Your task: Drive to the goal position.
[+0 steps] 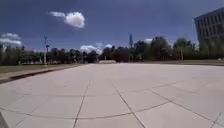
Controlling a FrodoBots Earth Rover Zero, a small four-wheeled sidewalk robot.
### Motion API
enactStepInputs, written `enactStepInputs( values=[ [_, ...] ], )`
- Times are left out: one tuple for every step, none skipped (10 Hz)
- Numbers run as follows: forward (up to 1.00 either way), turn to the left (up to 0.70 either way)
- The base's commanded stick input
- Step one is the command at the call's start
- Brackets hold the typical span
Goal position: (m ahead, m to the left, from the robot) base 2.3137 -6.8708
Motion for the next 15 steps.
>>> enactStepInputs(
  values=[
    [0.50,0.00],
    [0.50,0.00],
    [0.50,0.00],
    [0.50,0.00],
    [0.50,0.00],
    [0.50,0.00],
    [0.50,0.00],
    [0.50,0.00],
    [0.50,0.00],
    [0.50,0.00],
    [0.50,0.00],
    [0.50,0.00],
    [0.50,0.00],
    [0.50,0.00],
    [0.50,0.00]
  ],
)
